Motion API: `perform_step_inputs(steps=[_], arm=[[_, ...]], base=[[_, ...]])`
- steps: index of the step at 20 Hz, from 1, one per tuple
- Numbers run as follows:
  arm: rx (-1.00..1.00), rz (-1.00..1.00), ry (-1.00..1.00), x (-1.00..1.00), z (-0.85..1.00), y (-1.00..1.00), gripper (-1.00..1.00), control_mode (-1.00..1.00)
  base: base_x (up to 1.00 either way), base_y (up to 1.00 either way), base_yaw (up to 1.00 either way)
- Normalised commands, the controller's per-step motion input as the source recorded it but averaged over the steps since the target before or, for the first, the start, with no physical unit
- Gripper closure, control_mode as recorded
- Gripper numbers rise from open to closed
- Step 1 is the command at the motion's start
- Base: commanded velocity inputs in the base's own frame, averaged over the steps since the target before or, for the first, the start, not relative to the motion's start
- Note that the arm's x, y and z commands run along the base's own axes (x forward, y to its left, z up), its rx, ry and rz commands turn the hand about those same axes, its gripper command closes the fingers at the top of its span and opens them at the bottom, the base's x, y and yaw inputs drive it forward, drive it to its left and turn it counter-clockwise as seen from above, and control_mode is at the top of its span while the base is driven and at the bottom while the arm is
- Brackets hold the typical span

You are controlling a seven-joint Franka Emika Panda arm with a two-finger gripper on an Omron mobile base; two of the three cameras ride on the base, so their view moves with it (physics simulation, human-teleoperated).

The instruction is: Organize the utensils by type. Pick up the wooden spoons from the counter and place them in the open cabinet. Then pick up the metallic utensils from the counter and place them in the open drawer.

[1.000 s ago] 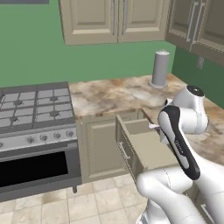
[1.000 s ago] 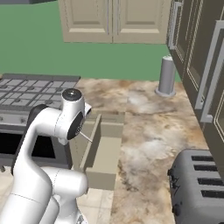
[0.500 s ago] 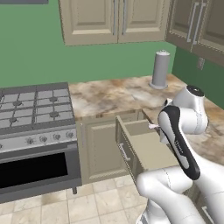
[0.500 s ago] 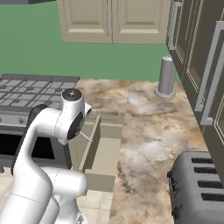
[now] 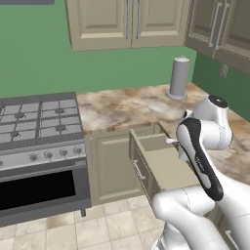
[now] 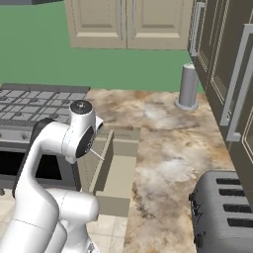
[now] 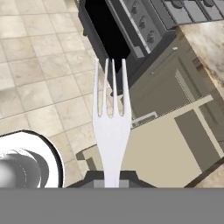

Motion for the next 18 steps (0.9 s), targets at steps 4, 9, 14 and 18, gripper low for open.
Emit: perform_step_inputs(steps=[4,9,14,18], arm=[[0.0,0.0,0.0,0.0,0.0,0.0,1.0,1.0],[0.0,-0.16,0.15,0.51,-0.07,0.0,1.0,-1.0],[0.0,-0.31,0.22,0.78,-0.18,0.0,1.0,-1.0],[0.0,-0.25,0.21,0.74,-0.19,0.0,1.0,-1.0]], base=[[0.11,-0.03,0.0],[0.07,-0.01,-0.01],[0.0,0.0,0.0],[0.0,0.0,0.0]])
